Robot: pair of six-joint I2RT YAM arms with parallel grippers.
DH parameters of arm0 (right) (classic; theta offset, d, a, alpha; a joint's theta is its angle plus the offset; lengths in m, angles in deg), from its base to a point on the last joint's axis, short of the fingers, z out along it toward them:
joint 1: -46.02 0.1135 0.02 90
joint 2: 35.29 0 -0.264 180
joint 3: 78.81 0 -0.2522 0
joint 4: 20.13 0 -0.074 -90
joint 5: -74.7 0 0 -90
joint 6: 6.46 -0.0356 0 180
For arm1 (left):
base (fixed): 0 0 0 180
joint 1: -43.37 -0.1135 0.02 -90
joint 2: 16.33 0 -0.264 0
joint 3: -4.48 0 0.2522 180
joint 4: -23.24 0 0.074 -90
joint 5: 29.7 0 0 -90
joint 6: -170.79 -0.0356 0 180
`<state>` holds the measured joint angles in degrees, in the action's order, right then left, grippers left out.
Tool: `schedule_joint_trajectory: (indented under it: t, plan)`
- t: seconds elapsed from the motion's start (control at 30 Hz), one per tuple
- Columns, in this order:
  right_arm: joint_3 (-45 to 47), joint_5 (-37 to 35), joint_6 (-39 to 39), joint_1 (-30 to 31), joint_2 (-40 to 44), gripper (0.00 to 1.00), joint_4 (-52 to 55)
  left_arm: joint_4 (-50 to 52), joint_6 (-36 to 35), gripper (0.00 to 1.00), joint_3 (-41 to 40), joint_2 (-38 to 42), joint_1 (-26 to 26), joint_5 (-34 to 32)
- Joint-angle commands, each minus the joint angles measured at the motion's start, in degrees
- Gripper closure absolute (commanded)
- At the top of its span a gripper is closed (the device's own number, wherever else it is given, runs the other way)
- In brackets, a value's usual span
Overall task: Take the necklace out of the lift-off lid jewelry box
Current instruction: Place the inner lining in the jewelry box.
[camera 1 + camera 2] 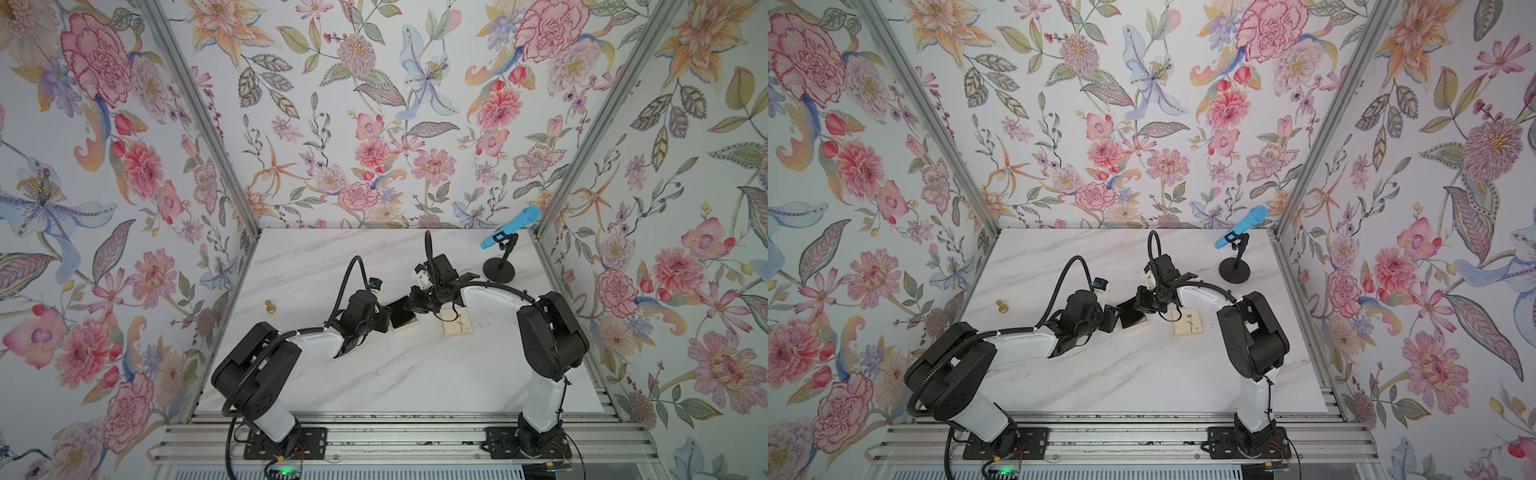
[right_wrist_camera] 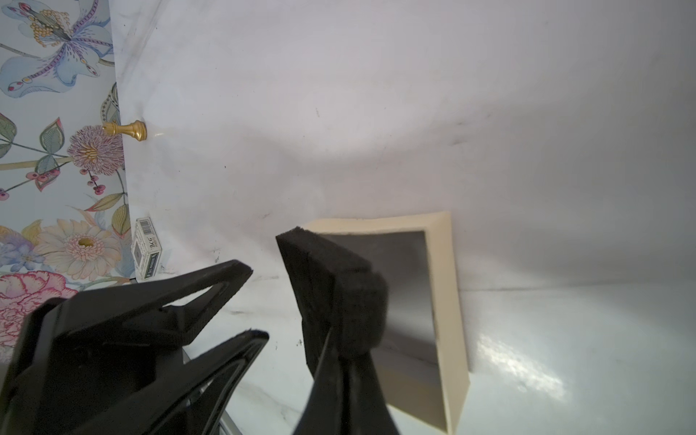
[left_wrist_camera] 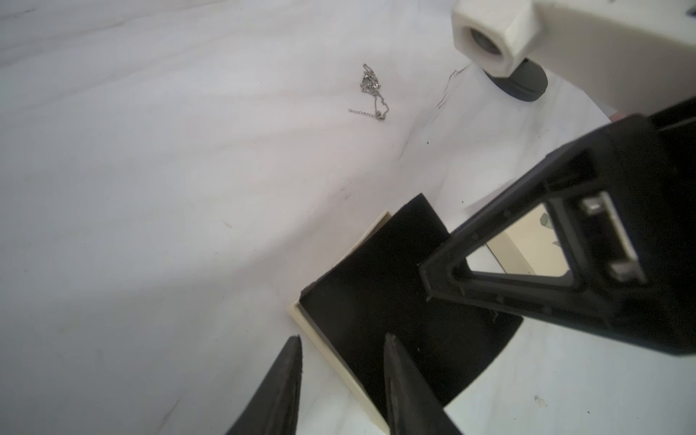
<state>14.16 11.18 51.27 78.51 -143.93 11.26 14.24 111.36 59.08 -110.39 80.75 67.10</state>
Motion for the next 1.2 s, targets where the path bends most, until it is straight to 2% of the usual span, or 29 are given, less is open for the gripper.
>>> schedule_joint_trajectory:
  t: [0.0,0.5,1.03,1.07,1.17]
  plan:
    - [-0.4,0.9,2.5,-0.1,0.4,1.00,3.1,-0.8,-0.9,0.62,2.2,-1.9,0.8,-0.7]
    - [-3.7,-1.5,6.2,1.2,-3.4,1.00,8.2,6.0,-2.4,0.65,8.4,-8.2,2.3,-3.4]
    - [-4.9,-5.0,7.6,2.4,-5.0,1.00,10.4,7.6,-2.8,0.71,9.0,-10.4,3.4,-3.3]
    - [-4.9,-4.8,7.5,2.5,-4.8,0.99,10.3,7.7,-2.7,0.72,8.9,-10.5,3.4,-3.4]
    - [-5.1,-4.8,7.9,2.8,-4.0,0.88,10.4,7.7,-2.5,0.73,8.3,-10.4,3.8,-3.6]
